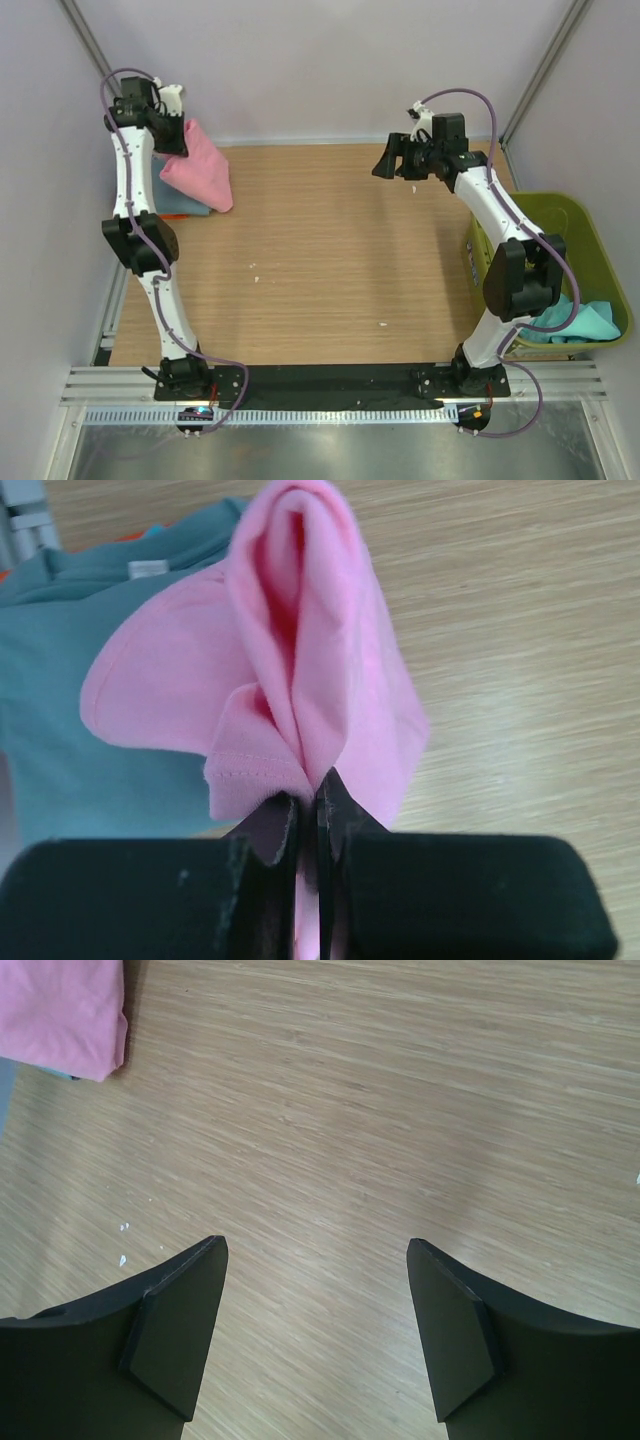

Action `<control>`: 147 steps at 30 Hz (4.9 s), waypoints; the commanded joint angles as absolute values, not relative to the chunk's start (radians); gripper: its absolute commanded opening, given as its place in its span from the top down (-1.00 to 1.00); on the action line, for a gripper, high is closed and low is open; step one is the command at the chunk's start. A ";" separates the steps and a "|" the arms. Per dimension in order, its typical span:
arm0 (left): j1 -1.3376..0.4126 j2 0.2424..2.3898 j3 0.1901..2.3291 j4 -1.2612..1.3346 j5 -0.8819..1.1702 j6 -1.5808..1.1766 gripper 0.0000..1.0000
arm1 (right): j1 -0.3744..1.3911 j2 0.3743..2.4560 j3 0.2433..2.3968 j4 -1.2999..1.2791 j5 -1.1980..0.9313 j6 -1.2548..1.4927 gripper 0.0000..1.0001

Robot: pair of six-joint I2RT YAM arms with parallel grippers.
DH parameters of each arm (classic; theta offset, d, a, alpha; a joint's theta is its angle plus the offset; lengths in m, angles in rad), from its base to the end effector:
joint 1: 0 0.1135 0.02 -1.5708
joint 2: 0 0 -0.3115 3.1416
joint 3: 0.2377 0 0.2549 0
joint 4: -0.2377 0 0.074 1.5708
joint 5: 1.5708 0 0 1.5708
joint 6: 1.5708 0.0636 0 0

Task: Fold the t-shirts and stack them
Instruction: Neatly place the folded tshirt to the corner

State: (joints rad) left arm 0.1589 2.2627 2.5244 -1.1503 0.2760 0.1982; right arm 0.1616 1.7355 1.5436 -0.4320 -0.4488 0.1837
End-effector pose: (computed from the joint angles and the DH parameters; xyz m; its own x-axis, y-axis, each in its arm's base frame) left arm 0.5238 0.0664 0.3705 -0.7480 0.0720 -0.6598 0.1680 0.9823 -0.0832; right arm 0.4222 0.0968 0.3557 -0.6569 0.0597 -0.7516 -0.3789 0.8357 0.3975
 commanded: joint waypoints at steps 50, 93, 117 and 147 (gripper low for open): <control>-0.087 2.121 2.187 -0.775 0.371 0.006 -0.99 | 0.014 1.410 1.146 -0.345 -0.402 0.238 -0.71; -0.133 2.448 2.212 -0.718 -0.512 0.155 -0.99 | -0.232 1.333 1.026 -0.305 -0.451 0.357 -0.71; -0.175 2.318 2.218 -0.827 -0.063 0.246 -0.99 | -0.235 1.316 0.994 -0.293 -0.451 0.374 -0.71; 0.169 2.067 2.264 -0.839 -0.003 0.032 -0.99 | -0.264 1.295 1.083 -0.405 -0.439 0.227 -0.74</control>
